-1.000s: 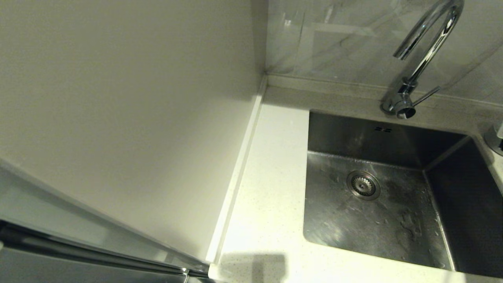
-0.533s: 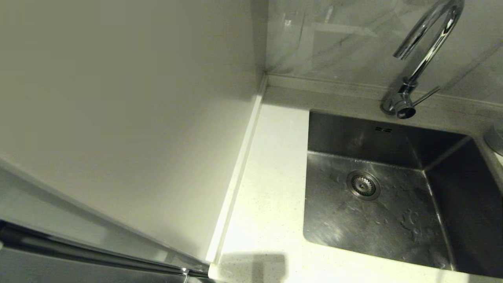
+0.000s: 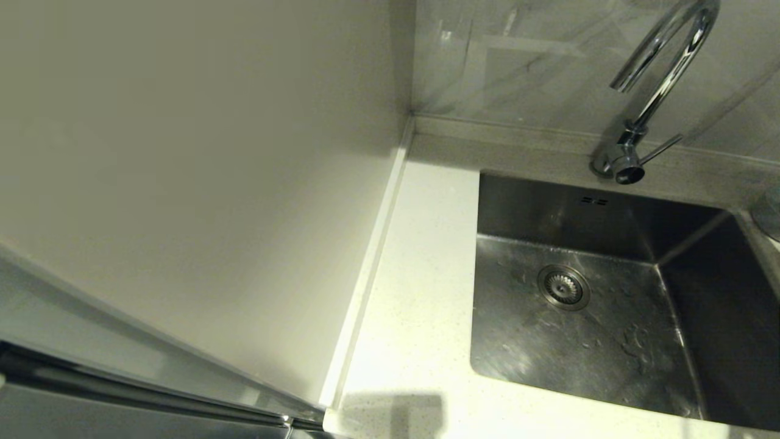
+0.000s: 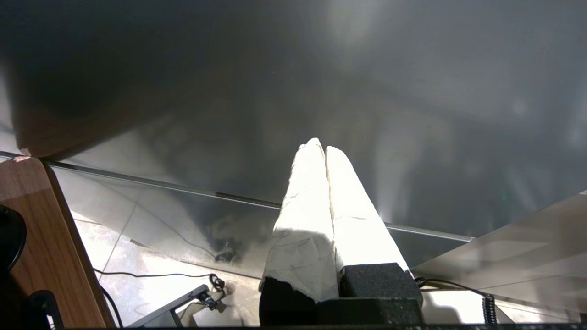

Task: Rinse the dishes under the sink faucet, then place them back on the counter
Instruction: Put a bowl back to the table from the sink

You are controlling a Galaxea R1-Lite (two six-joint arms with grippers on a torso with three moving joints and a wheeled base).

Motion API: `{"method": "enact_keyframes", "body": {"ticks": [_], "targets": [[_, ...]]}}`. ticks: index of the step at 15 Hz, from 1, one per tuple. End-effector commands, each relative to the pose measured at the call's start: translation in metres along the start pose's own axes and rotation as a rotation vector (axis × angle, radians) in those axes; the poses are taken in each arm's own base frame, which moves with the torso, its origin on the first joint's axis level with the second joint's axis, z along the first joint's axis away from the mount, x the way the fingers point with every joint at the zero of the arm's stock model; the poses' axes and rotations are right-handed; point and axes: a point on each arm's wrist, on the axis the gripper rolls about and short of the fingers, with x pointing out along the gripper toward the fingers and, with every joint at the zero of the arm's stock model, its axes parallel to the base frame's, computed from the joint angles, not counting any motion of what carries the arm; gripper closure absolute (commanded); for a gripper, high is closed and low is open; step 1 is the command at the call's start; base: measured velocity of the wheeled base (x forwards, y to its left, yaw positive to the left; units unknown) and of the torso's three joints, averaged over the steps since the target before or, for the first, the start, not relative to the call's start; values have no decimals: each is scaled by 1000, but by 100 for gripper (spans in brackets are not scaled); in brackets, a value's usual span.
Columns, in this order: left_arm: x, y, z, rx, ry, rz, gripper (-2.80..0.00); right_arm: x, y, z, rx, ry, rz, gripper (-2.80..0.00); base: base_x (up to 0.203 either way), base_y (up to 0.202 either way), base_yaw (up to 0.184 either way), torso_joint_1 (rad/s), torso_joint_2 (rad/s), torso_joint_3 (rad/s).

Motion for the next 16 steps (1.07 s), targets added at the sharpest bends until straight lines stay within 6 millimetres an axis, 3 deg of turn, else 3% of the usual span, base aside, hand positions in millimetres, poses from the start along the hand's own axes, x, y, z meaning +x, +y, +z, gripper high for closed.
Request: {"method": "enact_keyframes", "body": {"ticks": [1,13,16], "targets": [[0,0,-1,0,3,0,0,11,9,-5,-73,-26,-107,0,0,0,0,0,0,0],[0,0,-1,0,2,0,0,14,21,-7,-125,-39,-198,0,0,0,0,0,0,0],[0,0,-1,0,3,0,0,7,35,7,-2,-45,-29,0,0,0,0,0,0,0]]}}
